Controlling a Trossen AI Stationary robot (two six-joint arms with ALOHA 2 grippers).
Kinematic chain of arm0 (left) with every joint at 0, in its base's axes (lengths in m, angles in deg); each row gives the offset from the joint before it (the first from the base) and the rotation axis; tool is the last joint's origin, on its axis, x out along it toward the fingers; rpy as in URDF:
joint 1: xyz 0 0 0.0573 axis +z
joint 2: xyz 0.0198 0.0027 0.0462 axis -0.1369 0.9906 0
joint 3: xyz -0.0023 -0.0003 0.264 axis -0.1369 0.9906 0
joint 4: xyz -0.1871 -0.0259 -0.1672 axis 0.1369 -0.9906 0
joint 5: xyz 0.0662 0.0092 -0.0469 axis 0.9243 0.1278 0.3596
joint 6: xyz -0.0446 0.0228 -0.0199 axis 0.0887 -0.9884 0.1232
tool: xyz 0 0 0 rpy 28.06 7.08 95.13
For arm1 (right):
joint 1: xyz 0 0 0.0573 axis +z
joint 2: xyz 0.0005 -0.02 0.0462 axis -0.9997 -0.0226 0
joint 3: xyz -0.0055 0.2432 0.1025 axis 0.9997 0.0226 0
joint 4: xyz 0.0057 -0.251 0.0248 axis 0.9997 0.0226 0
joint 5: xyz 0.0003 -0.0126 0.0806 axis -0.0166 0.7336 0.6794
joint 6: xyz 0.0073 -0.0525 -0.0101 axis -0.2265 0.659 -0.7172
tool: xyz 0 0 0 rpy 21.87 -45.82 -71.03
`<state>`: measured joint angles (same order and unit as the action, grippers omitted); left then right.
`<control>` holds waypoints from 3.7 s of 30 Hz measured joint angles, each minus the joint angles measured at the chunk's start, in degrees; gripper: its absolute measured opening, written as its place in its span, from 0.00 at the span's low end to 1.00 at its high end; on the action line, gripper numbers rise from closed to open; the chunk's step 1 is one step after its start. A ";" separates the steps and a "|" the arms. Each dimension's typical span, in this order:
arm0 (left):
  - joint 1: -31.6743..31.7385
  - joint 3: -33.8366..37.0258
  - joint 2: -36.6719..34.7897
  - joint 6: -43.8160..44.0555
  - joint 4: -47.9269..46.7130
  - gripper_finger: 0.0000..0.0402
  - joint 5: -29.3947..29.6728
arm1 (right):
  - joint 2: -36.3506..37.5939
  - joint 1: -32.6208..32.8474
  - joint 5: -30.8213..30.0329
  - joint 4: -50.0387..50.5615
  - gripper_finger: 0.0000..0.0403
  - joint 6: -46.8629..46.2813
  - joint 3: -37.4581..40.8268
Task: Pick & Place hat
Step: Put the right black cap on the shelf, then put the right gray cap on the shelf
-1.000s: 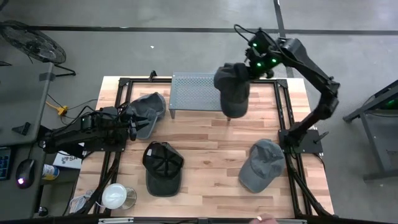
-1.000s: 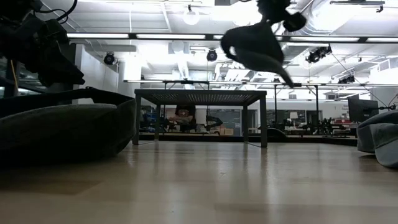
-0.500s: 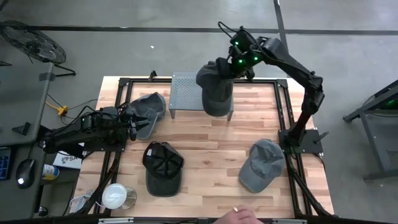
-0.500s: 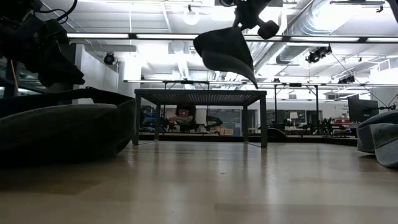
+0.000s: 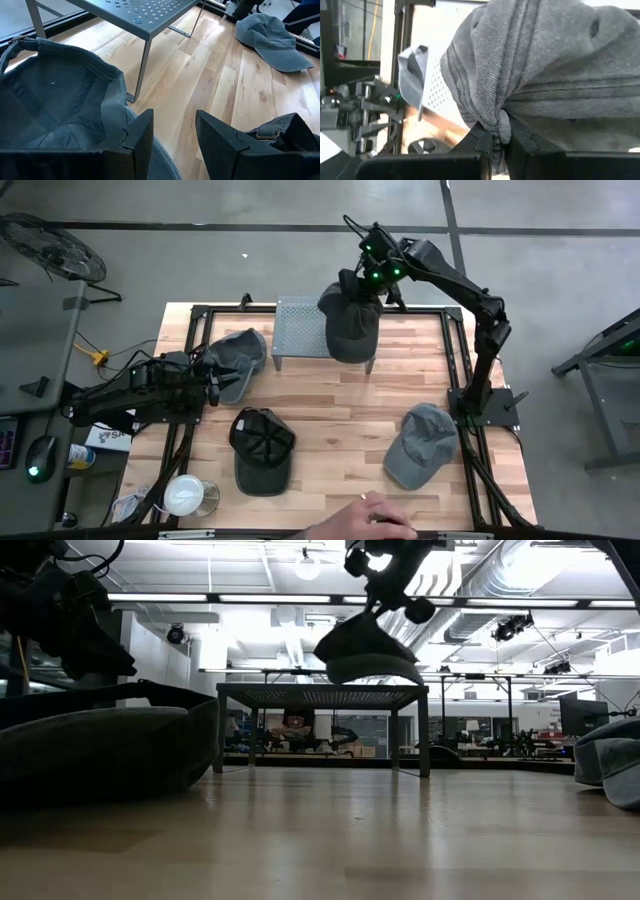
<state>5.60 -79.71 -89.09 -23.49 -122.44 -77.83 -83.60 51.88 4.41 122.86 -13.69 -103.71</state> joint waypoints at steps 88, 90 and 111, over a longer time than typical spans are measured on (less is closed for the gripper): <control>0.00 -0.01 0.00 0.00 0.00 0.36 0.00 | 4.39 1.35 -16.38 21.15 0.56 13.17 -6.55; 0.02 0.00 0.00 0.00 0.00 0.36 0.00 | 7.00 2.27 -17.78 21.18 0.57 10.82 -2.90; 0.02 0.00 0.00 0.00 0.00 0.36 0.00 | 36.31 22.99 -13.22 2.88 0.56 0.33 38.02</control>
<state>5.63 -79.71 -89.09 -23.49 -122.44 -77.83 -47.29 74.87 -8.82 125.74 -13.36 -65.68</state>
